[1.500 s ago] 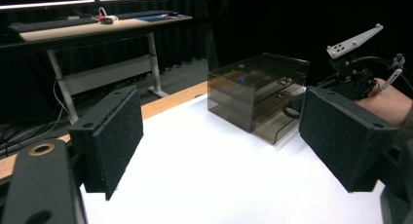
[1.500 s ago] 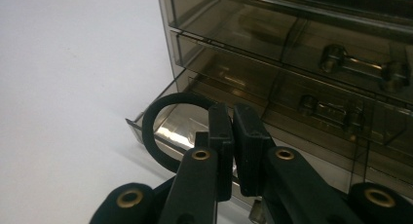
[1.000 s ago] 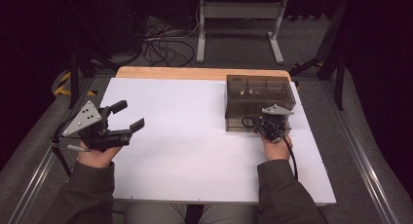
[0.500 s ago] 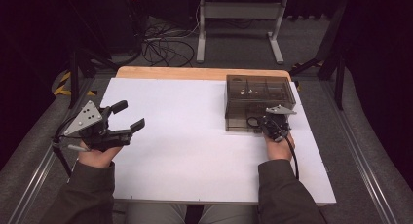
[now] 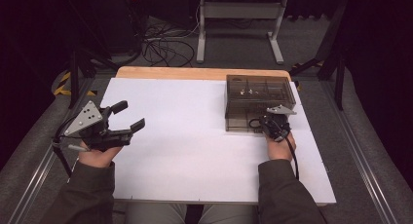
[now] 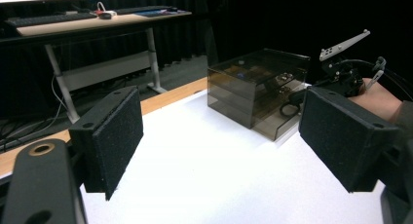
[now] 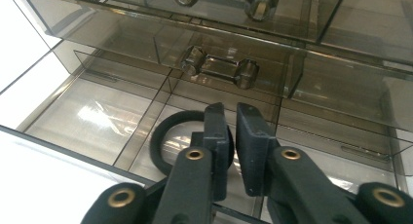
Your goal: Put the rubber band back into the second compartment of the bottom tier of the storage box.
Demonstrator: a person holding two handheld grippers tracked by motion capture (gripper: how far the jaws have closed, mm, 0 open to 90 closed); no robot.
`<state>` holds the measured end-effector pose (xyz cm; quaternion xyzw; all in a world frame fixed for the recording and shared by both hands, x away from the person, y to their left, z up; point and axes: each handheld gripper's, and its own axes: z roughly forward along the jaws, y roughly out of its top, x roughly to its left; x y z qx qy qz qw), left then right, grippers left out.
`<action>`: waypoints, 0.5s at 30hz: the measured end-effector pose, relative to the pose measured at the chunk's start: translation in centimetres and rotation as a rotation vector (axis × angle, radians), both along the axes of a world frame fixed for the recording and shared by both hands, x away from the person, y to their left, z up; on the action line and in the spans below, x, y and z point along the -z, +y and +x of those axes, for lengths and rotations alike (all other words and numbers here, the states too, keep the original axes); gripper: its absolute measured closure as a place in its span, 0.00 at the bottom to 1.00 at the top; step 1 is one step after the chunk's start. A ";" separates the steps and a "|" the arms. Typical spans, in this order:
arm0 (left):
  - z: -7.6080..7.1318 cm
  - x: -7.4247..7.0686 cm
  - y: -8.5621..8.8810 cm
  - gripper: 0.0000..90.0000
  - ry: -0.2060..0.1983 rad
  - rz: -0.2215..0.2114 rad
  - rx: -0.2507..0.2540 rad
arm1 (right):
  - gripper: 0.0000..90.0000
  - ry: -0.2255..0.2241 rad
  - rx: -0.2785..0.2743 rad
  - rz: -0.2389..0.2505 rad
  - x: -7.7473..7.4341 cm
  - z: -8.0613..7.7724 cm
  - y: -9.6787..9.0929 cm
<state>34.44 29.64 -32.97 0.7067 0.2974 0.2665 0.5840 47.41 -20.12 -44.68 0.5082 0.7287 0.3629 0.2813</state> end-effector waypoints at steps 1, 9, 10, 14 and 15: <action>0.0 0.0 0.0 0.19 0.000 -0.001 0.000 | 0.91 -0.001 0.002 0.001 0.0 0.0 0.0; -0.1 -0.1 0.0 0.19 -0.003 -0.002 0.000 | 0.87 -0.006 0.000 0.019 -0.2 -0.2 0.0; -0.1 -0.1 0.1 0.19 -0.004 -0.002 0.000 | 0.86 -0.006 -0.002 0.026 -0.2 -0.3 0.0; -0.1 -0.2 0.1 0.19 -0.008 -0.005 -0.001 | 0.83 -0.009 -0.006 0.048 -0.4 -0.4 0.0; -0.2 -0.2 0.1 0.19 -0.008 -0.003 -0.001 | 0.83 -0.007 -0.009 0.051 -0.4 -0.5 0.0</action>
